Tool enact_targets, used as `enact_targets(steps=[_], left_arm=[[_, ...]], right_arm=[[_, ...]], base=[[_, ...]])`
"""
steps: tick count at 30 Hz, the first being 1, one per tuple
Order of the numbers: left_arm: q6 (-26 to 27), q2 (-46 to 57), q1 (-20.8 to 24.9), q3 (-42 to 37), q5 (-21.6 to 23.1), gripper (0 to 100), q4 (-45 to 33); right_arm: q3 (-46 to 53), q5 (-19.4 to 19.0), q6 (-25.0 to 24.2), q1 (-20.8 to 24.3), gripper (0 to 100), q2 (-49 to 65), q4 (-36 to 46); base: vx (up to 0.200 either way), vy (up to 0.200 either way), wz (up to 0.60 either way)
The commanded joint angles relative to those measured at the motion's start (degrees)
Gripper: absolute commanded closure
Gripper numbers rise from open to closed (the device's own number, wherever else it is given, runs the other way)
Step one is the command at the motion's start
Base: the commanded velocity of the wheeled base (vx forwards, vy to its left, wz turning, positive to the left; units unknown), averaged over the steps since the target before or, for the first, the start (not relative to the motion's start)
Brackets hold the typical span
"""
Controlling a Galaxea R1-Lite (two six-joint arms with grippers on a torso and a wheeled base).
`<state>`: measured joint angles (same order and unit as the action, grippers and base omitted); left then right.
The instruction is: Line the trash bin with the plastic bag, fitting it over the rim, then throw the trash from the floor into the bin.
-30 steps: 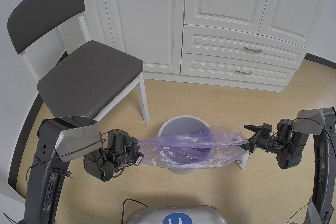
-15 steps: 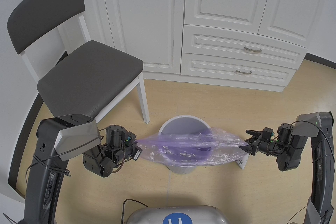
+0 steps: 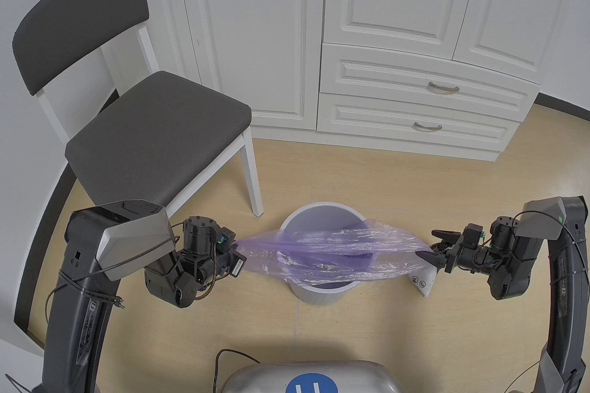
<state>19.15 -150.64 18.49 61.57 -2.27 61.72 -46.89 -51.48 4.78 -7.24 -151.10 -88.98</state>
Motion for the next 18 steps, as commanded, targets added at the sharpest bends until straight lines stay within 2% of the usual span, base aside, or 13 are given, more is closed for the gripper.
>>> enact_targets(steps=[1,9,18], left_arm=[[0.01,0.08,0.23,-0.67,-0.02,100,0.15],[0.1,0.43,1.37,-2.51,-0.02,100,0.68],[0.36,0.52,1.55,-2.6,-0.11,100,0.59]], right_arm=[[1.01,-0.73,0.14,-0.23,0,3.36,-1.02],[4.61,-0.11,-0.74,-0.49,0,13.64,-1.02],[4.26,0.15,-1.35,-2.43,0,14.43,-1.02]], base=[[0.0,0.0,0.0],[0.0,0.0,0.0],[0.0,0.0,0.0]])
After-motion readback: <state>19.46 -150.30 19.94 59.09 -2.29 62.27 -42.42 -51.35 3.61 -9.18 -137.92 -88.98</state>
